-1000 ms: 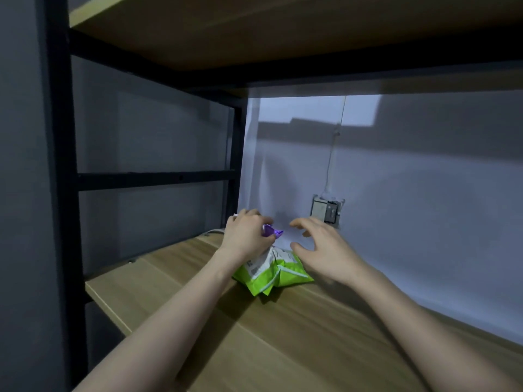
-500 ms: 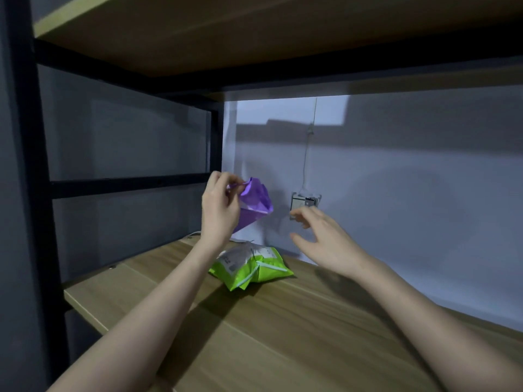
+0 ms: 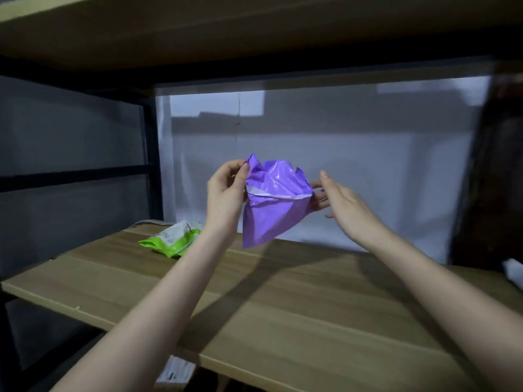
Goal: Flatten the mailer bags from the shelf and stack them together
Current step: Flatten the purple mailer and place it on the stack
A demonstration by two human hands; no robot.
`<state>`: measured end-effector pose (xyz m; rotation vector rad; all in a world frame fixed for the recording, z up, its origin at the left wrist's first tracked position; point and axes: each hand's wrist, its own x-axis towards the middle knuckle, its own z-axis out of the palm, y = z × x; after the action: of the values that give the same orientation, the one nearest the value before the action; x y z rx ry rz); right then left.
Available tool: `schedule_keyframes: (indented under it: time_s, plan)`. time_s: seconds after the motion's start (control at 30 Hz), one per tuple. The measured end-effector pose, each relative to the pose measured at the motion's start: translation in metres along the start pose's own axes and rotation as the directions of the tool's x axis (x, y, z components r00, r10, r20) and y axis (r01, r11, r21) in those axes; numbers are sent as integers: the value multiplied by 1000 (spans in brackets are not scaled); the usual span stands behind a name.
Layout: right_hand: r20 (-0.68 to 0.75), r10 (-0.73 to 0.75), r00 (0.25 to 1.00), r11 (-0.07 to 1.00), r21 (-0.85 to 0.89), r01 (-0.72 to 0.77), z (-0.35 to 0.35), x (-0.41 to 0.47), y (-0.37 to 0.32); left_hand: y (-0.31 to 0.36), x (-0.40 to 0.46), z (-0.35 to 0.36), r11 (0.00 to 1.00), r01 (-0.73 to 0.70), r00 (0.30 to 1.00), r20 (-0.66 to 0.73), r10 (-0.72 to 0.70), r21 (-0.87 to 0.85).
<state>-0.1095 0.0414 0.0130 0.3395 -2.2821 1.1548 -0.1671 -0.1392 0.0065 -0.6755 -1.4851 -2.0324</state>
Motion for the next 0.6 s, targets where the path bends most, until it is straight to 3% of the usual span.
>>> schedule_keyframes:
  time_s: [0.23,0.37,0.5,0.6]
  plan:
    - [-83,11,996,990,-141,-23,-79,-68,6,20,-64,63,944,241,955,229,-188,-228]
    - [-156,27,987,966,-251,-66,-113,-103,9,25,-95,90,868,390,908,287,-306,-308]
    - [-122,94,988,921,-366,-132,-131,-133,8,31,-122,112,813,463,879,297,-372,-354]
    - [-87,70,994,922,-375,-98,-137,-152,4,50,-145,128,755,551,826,363,-432,-356]
